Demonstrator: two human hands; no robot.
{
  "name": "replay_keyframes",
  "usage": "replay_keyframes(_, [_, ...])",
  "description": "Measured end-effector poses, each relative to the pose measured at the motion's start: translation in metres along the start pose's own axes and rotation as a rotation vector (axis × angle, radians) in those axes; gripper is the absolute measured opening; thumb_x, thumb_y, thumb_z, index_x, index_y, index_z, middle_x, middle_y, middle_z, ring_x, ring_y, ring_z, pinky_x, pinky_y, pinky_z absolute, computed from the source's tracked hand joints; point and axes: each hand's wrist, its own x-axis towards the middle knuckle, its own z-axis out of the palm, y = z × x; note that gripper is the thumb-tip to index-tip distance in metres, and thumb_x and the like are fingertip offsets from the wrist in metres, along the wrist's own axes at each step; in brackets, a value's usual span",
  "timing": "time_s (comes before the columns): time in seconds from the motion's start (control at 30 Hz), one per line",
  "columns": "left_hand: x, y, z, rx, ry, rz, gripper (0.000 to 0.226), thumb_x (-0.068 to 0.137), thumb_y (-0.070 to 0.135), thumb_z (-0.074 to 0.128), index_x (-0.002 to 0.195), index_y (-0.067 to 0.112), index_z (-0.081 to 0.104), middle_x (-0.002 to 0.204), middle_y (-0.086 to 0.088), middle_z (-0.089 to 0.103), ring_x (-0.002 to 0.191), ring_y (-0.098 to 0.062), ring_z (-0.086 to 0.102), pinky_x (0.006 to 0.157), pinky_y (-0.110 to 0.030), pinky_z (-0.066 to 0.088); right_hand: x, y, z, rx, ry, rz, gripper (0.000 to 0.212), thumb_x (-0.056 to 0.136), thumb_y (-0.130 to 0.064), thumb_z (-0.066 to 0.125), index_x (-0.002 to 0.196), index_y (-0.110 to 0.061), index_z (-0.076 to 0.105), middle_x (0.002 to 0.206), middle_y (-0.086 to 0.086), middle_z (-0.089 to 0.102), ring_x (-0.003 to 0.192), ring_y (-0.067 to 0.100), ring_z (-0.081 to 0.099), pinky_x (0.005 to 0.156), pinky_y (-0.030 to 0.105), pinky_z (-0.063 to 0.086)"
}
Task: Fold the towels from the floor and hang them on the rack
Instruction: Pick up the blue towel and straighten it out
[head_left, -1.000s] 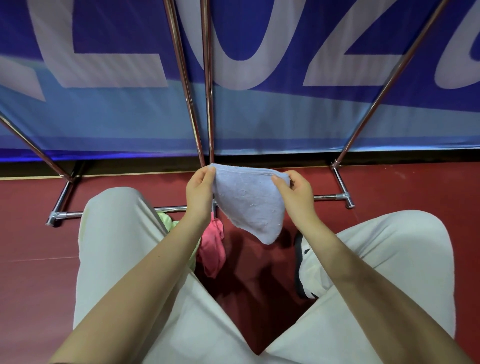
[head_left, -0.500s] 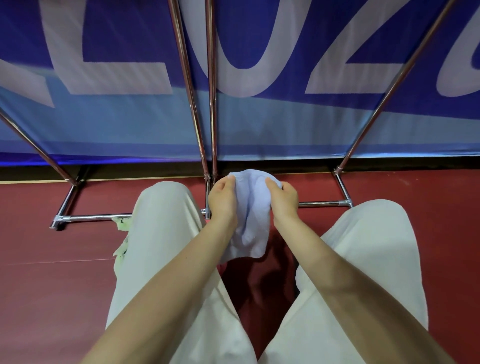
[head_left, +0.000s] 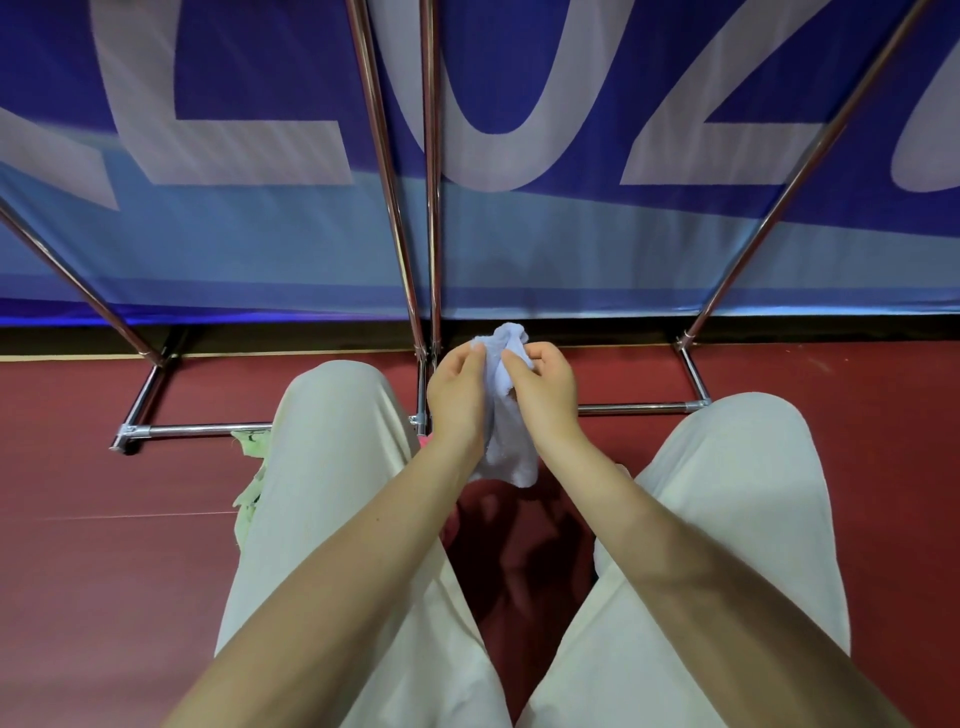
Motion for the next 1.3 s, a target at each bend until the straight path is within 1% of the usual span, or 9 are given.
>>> replay_keyframes(0.13, [-0.002, -0.002, -0.002, 0.065, -0.034, 0.06, 0.02, 0.099, 0.02, 0.05, 0.097, 0.02, 0.07, 0.093, 0.011, 0.07, 0.086, 0.001, 0.063, 0.078, -0.017, 0.048, -0.003, -0.004, 0.001, 0.042, 0.011, -0.034, 0.017, 0.09, -0.025, 0.063, 0.077, -0.017, 0.055, 0.064, -0.007, 0.057, 0.06, 0.008, 0.054, 0.056, 0.025, 0.043])
replay_keyframes(0.23, [-0.003, -0.002, -0.004, 0.035, -0.039, 0.078, 0.02, 0.098, 0.019, 0.051, 0.092, 0.023, 0.07, 0.091, 0.009, 0.071, 0.087, -0.004, 0.066, 0.085, -0.024, 0.052, -0.006, -0.006, 0.0, 0.051, -0.043, -0.059, 0.013, 0.093, -0.022, 0.058, 0.084, -0.014, 0.063, 0.071, -0.004, 0.065, 0.068, 0.011, 0.062, 0.066, 0.033, 0.052])
replay_keyframes(0.37, [0.0, 0.009, -0.008, -0.09, -0.032, 0.036, 0.023, 0.098, 0.013, 0.051, 0.084, 0.018, 0.068, 0.074, 0.008, 0.069, 0.07, -0.003, 0.064, 0.072, -0.02, 0.05, -0.008, -0.009, -0.004, 0.007, -0.144, -0.185, 0.017, 0.093, -0.006, 0.053, 0.092, -0.009, 0.07, 0.075, -0.003, 0.067, 0.069, 0.004, 0.064, 0.071, 0.022, 0.052])
replay_keyframes(0.53, [-0.003, 0.013, -0.01, -0.053, -0.143, 0.005, 0.02, 0.094, 0.014, 0.057, 0.081, 0.015, 0.071, 0.077, 0.003, 0.07, 0.074, -0.007, 0.064, 0.073, -0.023, 0.05, 0.002, -0.001, -0.012, -0.248, 0.03, -0.443, 0.013, 0.079, -0.013, 0.069, 0.09, -0.02, 0.068, 0.093, -0.006, 0.055, 0.098, 0.018, 0.052, 0.081, 0.03, 0.048])
replay_keyframes(0.67, [-0.006, 0.017, -0.009, -0.031, -0.206, -0.012, 0.016, 0.09, 0.019, 0.062, 0.087, 0.014, 0.076, 0.092, -0.006, 0.073, 0.086, -0.009, 0.064, 0.087, -0.03, 0.051, 0.005, -0.005, -0.019, -0.103, 0.055, -0.258, 0.047, 0.072, -0.026, 0.078, 0.111, -0.029, 0.051, 0.114, -0.009, 0.055, 0.11, 0.009, 0.054, 0.091, 0.024, 0.047])
replay_keyframes(0.83, [-0.004, 0.017, -0.013, 0.073, -0.24, 0.072, 0.021, 0.092, 0.015, 0.054, 0.098, 0.009, 0.074, 0.099, -0.008, 0.073, 0.092, -0.011, 0.065, 0.092, -0.035, 0.049, 0.004, -0.007, -0.028, -0.055, -0.064, -0.073, 0.022, 0.076, -0.034, 0.076, 0.09, -0.02, 0.068, 0.086, -0.008, 0.071, 0.081, 0.003, 0.066, 0.071, 0.023, 0.052])
replay_keyframes(1.03, [-0.008, 0.012, -0.013, 0.152, -0.393, 0.146, 0.029, 0.093, 0.035, 0.057, 0.111, 0.016, 0.07, 0.11, 0.0, 0.072, 0.111, -0.014, 0.064, 0.103, -0.038, 0.047, 0.001, -0.009, -0.035, 0.034, -0.035, -0.066, 0.011, 0.083, -0.023, 0.071, 0.093, -0.019, 0.069, 0.086, -0.01, 0.071, 0.08, -0.003, 0.064, 0.067, 0.009, 0.048])
replay_keyframes(1.17, [-0.005, 0.01, -0.014, 0.162, -0.282, 0.143, 0.019, 0.092, 0.016, 0.06, 0.107, 0.012, 0.07, 0.104, -0.004, 0.073, 0.105, -0.022, 0.066, 0.1, -0.047, 0.049, -0.003, -0.012, -0.039, 0.142, -0.111, -0.017, 0.016, 0.089, -0.017, 0.065, 0.103, -0.01, 0.069, 0.096, 0.0, 0.072, 0.087, 0.006, 0.067, 0.076, 0.02, 0.051])
replay_keyframes(1.3, [-0.002, 0.016, -0.018, 0.124, -0.237, 0.182, 0.021, 0.09, 0.021, 0.059, 0.105, 0.012, 0.071, 0.104, -0.003, 0.073, 0.105, -0.021, 0.066, 0.1, -0.046, 0.049, -0.007, -0.01, -0.039, 0.234, -0.248, -0.025, 0.017, 0.091, -0.011, 0.062, 0.107, -0.014, 0.066, 0.1, -0.001, 0.071, 0.091, 0.007, 0.067, 0.077, 0.02, 0.051])
